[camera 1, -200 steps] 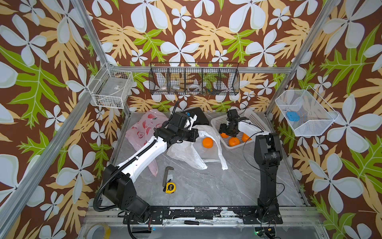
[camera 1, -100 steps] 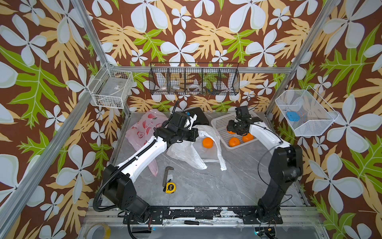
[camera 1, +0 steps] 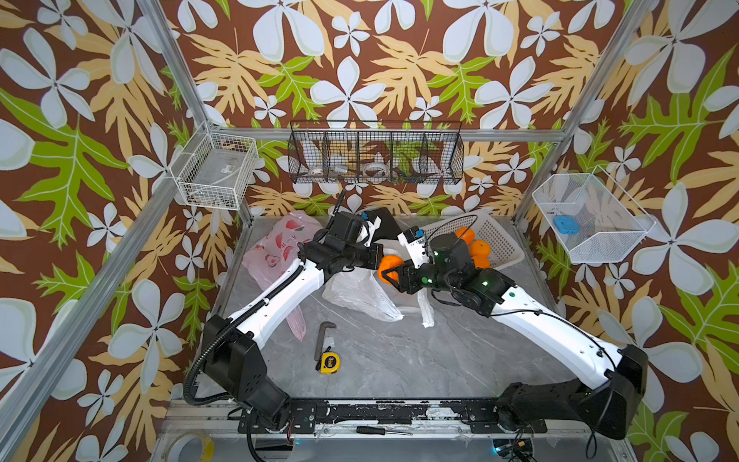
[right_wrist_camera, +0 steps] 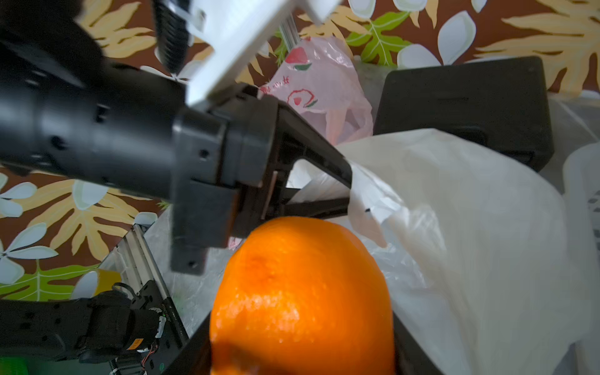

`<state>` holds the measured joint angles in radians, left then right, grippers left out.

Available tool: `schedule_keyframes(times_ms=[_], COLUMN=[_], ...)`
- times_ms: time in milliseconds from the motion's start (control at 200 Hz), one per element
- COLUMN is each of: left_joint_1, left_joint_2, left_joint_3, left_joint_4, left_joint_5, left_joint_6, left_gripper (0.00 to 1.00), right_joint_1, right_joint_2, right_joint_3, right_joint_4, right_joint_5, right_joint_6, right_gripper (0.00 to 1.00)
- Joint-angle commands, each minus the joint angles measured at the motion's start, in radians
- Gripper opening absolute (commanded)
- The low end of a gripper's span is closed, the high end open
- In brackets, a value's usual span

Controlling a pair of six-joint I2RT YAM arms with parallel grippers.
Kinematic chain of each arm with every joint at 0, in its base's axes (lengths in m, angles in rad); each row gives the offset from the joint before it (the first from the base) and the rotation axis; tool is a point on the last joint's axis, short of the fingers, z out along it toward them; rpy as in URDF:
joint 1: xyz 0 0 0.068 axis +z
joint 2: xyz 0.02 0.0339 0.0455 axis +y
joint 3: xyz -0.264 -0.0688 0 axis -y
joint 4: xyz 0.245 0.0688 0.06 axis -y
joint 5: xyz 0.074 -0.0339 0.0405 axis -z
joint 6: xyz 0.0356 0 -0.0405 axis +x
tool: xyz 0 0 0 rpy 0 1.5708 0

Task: Place the oranges into plastic bags & tie knots
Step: Place the orange in the plastic bag.

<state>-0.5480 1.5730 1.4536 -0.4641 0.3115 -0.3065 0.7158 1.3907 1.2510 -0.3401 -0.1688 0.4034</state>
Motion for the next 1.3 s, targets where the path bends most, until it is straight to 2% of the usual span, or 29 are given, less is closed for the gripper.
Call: schedule_keyframes(times_ms=[0, 120, 275, 350, 440, 500, 621, 816, 956, 1011, 1116, 1191, 1291], left_joint_1=[-0.001, 0.002, 0.009, 0.019, 0.039, 0.048, 0.053, 0.075, 0.097, 0.101, 0.109, 0.117, 0.131], left_joint_2=[0.001, -0.001, -0.002, -0.002, -0.004, -0.005, -0.008, -0.005, -0.004, -0.004, 0.001, 0.004, 0.015], left_joint_3=[0.012, 0.016, 0.013, 0.007, -0.004, -0.011, -0.015, -0.042, -0.06, -0.066, -0.07, -0.071, -0.074], left_joint_4=[0.009, 0.01, 0.013, 0.018, 0.033, 0.04, 0.044, 0.072, 0.092, 0.098, 0.109, 0.12, 0.139], left_joint_5=[-0.005, -0.006, -0.005, -0.005, 0.009, 0.017, 0.022, 0.024, 0.033, 0.037, 0.045, 0.054, 0.078], left_joint_6=[0.002, 0.003, 0.001, -0.008, -0.027, -0.029, -0.028, -0.039, -0.04, -0.042, -0.045, -0.052, -0.064], left_gripper=[0.02, 0.02, 0.02, 0.02, 0.02, 0.01, 0.02, 0.01, 0.01, 0.01, 0.01, 0.01, 0.01], right_joint_1=[-0.001, 0.001, 0.001, 0.002, 0.001, 0.001, 0.0, 0.001, -0.009, -0.042, -0.198, -0.313, -0.439], right_joint_2=[0.039, 0.094, 0.194, 0.238, 0.272, 0.294, 0.28, 0.136, -0.028, -0.086, -0.111, -0.026, 0.146], right_joint_3=[-0.007, -0.009, 0.011, 0.025, 0.033, 0.046, 0.043, 0.034, 0.001, -0.029, -0.07, -0.028, 0.072], right_joint_4=[-0.007, 0.016, 0.057, 0.068, 0.082, 0.077, 0.094, 0.07, 0.072, 0.096, 0.117, 0.061, 0.004], right_joint_5=[0.23, 0.285, 0.213, 0.238, 0.275, 0.264, 0.214, 0.214, 0.357, 0.414, 0.449, 0.478, 0.459], right_joint_6=[0.074, 0.122, 0.152, 0.157, 0.159, 0.154, 0.149, 0.087, -0.014, -0.038, 0.001, 0.017, 0.02], right_gripper=[0.39, 0.38, 0.37, 0.38, 0.49, 0.71, 0.91, 0.94, 0.92, 0.91, 0.89, 0.89, 0.89])
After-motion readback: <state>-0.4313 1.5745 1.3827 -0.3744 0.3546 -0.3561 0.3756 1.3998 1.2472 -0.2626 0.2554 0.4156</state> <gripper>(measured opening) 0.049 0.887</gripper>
